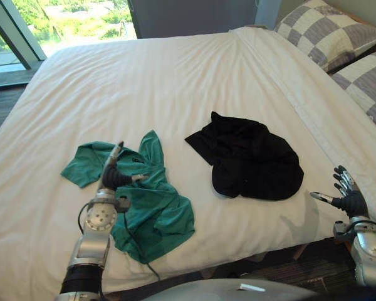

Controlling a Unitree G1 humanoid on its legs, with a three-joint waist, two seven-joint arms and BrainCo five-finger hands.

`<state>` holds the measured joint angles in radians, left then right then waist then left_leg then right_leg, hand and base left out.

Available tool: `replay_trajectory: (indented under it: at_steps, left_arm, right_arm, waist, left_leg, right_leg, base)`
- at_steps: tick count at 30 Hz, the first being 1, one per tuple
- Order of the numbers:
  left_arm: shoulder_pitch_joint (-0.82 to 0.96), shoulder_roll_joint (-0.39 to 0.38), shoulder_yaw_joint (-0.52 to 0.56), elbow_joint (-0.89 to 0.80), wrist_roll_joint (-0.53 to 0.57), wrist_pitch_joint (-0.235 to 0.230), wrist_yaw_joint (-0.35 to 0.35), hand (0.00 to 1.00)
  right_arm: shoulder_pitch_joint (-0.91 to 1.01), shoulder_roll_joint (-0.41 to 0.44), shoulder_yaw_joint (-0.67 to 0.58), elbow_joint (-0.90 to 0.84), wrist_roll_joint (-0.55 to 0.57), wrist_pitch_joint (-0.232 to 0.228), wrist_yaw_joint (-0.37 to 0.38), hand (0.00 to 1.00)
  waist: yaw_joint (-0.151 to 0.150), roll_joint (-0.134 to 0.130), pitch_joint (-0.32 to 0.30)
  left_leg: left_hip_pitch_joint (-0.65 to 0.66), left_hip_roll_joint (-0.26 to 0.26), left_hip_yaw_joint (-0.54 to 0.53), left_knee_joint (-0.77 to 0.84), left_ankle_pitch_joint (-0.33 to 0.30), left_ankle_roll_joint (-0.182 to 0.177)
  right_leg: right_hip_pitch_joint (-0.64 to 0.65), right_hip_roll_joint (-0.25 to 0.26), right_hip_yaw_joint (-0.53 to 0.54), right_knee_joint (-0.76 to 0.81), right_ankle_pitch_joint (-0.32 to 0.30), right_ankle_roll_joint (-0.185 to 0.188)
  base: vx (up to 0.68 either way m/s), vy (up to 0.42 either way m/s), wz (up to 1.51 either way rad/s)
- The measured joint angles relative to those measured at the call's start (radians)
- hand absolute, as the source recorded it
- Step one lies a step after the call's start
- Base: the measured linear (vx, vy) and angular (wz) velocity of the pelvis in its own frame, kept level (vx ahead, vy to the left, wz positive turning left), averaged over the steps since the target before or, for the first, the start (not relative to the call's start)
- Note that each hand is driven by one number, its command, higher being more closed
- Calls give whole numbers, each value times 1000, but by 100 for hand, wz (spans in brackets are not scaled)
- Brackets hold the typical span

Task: Tidy the bed and pick cloth on bed and put in laundry

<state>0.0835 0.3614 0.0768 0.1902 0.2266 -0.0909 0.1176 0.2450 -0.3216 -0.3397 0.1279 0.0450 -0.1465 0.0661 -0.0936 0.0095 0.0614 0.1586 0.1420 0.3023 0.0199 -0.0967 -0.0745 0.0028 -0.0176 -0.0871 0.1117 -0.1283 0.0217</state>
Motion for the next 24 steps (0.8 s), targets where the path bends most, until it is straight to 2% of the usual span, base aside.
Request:
replay_trajectory:
  at_steps: [5,8,11,16,20,24]
  left_arm:
    - [28,0,-8,19,100,61,19,0]
    - [54,0,-8,46,122,112,19,0]
    - [81,1,-7,86,151,135,18,0]
    - [79,7,-7,90,278,145,27,0]
    - [9,49,-7,91,338,146,93,0]
    - [-39,87,-8,89,353,142,133,0]
  right_arm:
    - [1,1,7,-35,1,10,-25,0]
    - [4,2,12,-53,2,25,-39,0]
    - [6,4,12,-75,9,33,-52,0]
    - [-10,4,12,-78,24,43,-72,0]
    - [-78,-2,23,-116,67,46,-92,0]
    - [-131,-13,39,-154,98,63,-110,0]
  waist:
    - [4,14,19]
    - [6,10,28]
    - [10,7,38]
    - [30,0,64]
    - [32,-12,143]
    - [36,-15,199]
  left_leg:
    - [-8,6,20,-19,-12,-11]
    - [-45,6,20,-20,-16,-13]
    - [-69,5,19,-17,-16,-13]
    - [-105,6,19,-8,-16,-13]
    - [-179,10,18,22,-12,-12]
    - [-198,12,21,32,-5,-11]
  right_leg:
    - [-34,16,19,16,6,-1]
    - [-76,15,19,28,12,1]
    - [-99,15,20,29,21,0]
    - [-132,15,22,30,28,-2]
    - [-194,16,27,29,52,-9]
    - [-211,19,36,27,66,-18]
  base:
    - [-49,-3,-8]
    - [-52,10,2]
    - [-12,2,0]
    - [0,0,0]
    - [-54,-22,-4]
    - [-8,-2,-1]
